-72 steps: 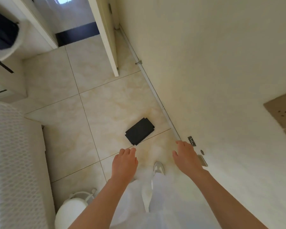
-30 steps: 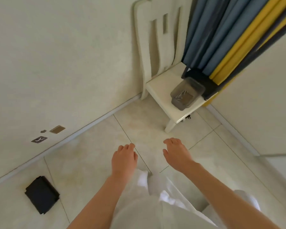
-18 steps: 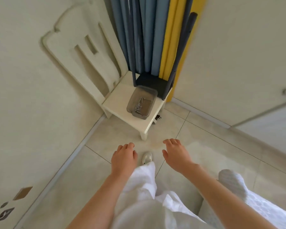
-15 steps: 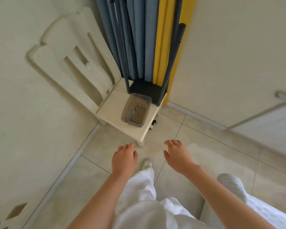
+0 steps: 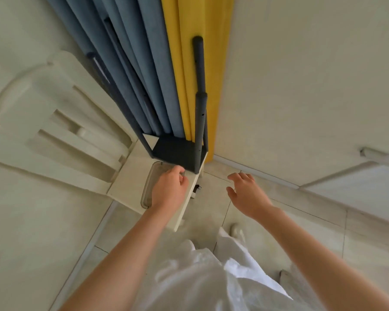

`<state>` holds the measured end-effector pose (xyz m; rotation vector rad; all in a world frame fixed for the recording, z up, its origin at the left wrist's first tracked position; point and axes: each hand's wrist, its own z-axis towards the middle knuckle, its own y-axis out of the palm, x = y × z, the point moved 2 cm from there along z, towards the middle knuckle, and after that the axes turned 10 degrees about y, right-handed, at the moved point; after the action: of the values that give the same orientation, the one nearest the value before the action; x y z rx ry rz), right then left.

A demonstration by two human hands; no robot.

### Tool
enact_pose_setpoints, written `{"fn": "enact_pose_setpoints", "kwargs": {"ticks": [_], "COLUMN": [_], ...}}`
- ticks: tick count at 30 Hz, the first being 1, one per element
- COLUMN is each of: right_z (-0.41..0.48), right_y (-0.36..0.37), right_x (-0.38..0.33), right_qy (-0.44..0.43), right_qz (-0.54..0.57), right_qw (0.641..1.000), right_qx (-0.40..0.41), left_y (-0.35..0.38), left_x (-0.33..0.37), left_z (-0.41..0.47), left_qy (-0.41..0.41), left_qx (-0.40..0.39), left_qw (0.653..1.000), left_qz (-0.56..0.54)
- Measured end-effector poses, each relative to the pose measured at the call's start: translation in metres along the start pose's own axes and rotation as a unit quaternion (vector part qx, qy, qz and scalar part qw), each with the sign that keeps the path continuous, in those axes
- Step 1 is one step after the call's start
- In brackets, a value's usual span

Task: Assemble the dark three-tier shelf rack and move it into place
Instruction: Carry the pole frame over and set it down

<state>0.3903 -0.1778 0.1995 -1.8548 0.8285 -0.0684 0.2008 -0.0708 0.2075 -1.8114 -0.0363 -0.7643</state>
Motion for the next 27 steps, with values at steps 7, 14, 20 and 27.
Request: {"fn": "enact_pose_setpoints", "kwargs": {"ticks": [7, 14, 20, 27], "right_z": [0.084, 0.161, 0.212, 0.262], "right_y": [-0.067, -0.132, -0.155, -0.154], "right_x": [0.012, -0.014, -0.061, -0.098], "right_qy": [-0.081, -0.185, -0.217, -0.169], "right_qz": [-0.029, -0.025, 0.046, 0.099], "right_qw": [0.996, 0.982, 0.974, 0.98], "right_qx": [-0.034, -0.043, -0.049, -0.037], "left_y": [0.017, 0.024, 0.014, 0.02], "left_x": [0.05, 0.082, 0.081, 0.075], "left_z": [0.069, 0.109, 0.127, 0.137], "left_qy": [-0.104, -0.169, -0.191, -0.157], "left_qx": [0.072, 0.214, 0.295, 0.335], "left_qw": [0.981, 0.911, 0.862, 0.867], "left_qz": [-0.148, -0.309, -0.366, -0.334]}}
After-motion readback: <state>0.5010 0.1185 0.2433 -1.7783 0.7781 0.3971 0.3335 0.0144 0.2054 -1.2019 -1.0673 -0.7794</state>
